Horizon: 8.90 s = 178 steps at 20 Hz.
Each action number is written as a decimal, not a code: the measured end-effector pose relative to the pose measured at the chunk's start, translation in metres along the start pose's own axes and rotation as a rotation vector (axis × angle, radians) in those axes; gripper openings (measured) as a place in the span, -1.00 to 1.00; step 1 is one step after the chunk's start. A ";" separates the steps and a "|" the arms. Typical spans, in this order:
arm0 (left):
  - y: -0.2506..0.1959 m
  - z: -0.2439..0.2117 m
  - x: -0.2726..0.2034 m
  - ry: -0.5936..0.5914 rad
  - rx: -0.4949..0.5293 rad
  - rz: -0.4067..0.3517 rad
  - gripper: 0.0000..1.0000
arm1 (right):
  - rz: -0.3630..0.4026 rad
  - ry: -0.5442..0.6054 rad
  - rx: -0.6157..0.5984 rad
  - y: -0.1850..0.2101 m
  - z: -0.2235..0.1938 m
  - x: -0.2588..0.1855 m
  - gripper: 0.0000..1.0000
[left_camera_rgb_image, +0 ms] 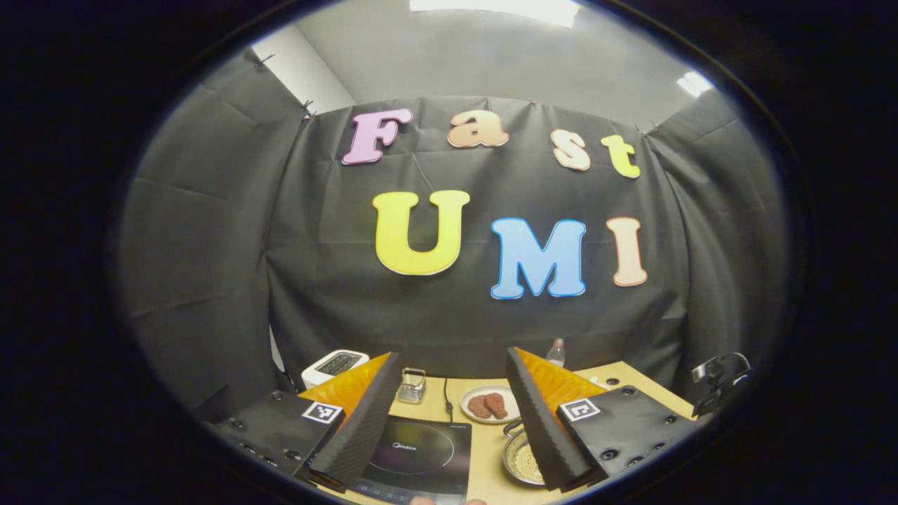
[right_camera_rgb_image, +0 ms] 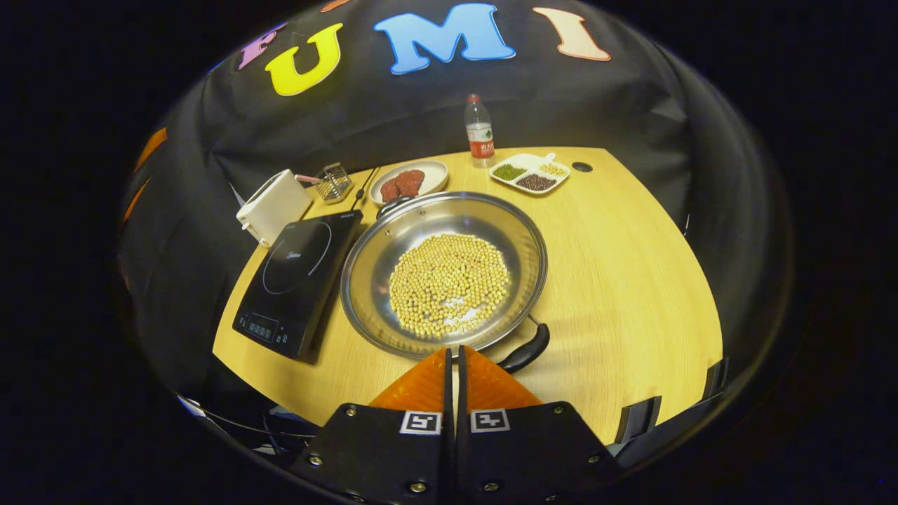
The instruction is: First push the handle of the pot to place it horizontally, then grasp the pot with both hands and set it on the induction cooktop.
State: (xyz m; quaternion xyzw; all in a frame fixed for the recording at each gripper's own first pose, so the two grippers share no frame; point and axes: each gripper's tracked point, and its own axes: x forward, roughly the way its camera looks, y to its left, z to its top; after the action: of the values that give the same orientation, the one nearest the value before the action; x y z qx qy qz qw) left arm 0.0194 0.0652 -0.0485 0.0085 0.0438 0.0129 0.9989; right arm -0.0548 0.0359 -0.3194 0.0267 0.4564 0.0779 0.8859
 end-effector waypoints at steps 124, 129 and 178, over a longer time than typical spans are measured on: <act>-0.051 -0.293 0.122 0.739 0.070 -0.271 0.27 | -0.196 -0.159 0.070 -0.054 0.118 0.048 0.13; -0.004 -0.290 0.125 0.734 0.063 -0.251 0.39 | -0.181 -0.168 0.042 -0.011 0.125 0.055 0.13; 0.247 -0.327 0.182 0.762 0.077 -0.148 0.33 | -0.121 -0.137 0.013 0.205 0.132 0.165 0.13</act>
State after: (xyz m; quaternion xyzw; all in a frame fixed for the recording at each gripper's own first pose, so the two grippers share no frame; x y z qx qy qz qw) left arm 0.1662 0.3225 -0.3861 0.0373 0.4126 -0.0588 0.9082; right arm 0.1236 0.2681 -0.3513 0.0101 0.3959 0.0196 0.9180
